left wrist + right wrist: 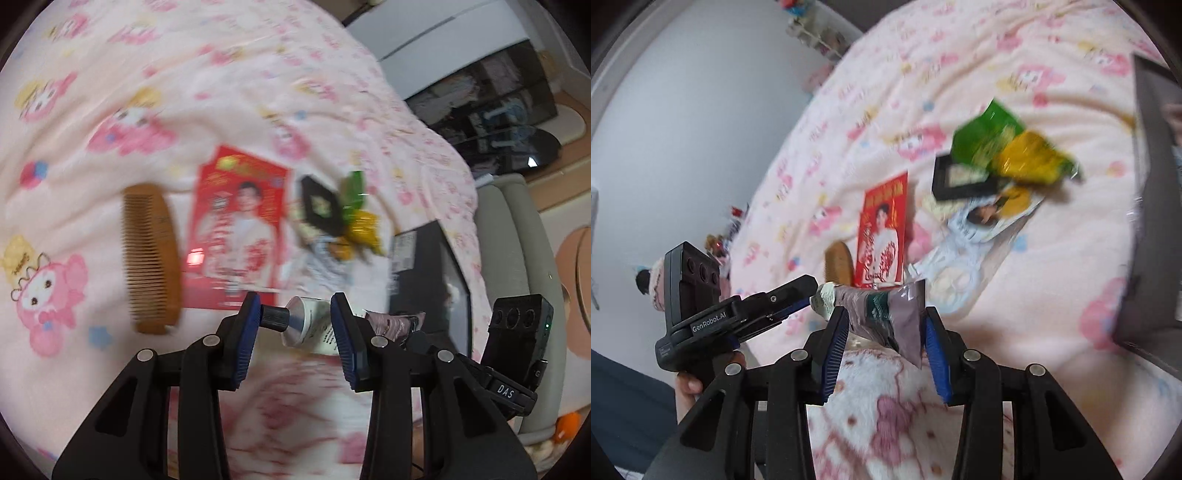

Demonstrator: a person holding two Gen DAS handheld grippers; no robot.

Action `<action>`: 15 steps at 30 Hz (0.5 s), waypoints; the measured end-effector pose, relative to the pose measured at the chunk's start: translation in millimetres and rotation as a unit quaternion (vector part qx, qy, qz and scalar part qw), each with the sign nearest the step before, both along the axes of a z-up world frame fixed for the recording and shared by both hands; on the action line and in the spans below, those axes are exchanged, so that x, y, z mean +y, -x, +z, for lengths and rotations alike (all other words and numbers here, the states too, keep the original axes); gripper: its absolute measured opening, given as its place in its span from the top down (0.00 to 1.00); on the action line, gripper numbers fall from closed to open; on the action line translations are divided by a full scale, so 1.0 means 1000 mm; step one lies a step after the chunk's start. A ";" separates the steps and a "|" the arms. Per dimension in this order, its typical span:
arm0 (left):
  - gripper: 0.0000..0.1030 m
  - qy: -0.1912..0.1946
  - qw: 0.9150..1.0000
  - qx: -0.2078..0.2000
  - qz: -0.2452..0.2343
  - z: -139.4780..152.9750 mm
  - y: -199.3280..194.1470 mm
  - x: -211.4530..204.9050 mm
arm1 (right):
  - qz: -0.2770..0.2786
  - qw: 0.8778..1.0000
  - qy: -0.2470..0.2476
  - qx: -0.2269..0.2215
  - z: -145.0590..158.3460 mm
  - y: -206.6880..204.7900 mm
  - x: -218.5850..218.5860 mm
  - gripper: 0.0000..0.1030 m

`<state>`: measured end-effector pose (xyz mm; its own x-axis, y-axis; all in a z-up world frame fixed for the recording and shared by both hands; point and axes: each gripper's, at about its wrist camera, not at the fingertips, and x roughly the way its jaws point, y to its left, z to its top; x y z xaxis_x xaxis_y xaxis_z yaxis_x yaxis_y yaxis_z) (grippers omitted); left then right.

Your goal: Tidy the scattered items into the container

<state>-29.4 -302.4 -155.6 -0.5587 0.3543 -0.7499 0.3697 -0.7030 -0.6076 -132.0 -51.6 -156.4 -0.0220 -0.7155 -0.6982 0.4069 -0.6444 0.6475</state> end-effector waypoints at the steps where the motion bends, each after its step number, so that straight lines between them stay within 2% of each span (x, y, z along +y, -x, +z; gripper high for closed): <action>1: 0.62 0.002 1.000 0.007 -0.007 0.008 0.004 0.009 | -0.007 1.000 0.003 0.011 0.008 -0.001 0.010 0.63; 3: 0.62 -0.004 1.000 0.021 -0.022 0.020 0.012 0.028 | -0.020 0.999 0.009 0.025 0.021 -0.002 0.029 0.63; 6: 0.62 -0.033 0.996 0.038 -0.071 0.028 0.042 0.072 | -0.047 0.998 0.028 0.037 0.039 -0.001 0.072 0.63; 8: 0.62 -0.038 0.994 0.041 -0.099 0.031 0.059 0.100 | -0.071 0.996 0.036 0.048 0.051 0.000 0.103 0.63; 11: 0.62 -0.041 0.987 0.055 -0.148 0.039 0.098 0.157 | -0.097 0.992 0.024 0.074 0.064 0.005 0.149 0.63; 15: 0.63 -0.051 0.976 0.064 -0.204 0.047 0.147 0.227 | -0.135 0.988 0.002 0.075 0.067 0.024 0.207 0.64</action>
<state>-176.1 -75.5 -109.1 -0.4419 0.6362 -0.6324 -0.0108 -0.7087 -0.7054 -155.8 155.6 -89.4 -0.3155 -0.6722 -0.6698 0.3129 -0.7400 0.5954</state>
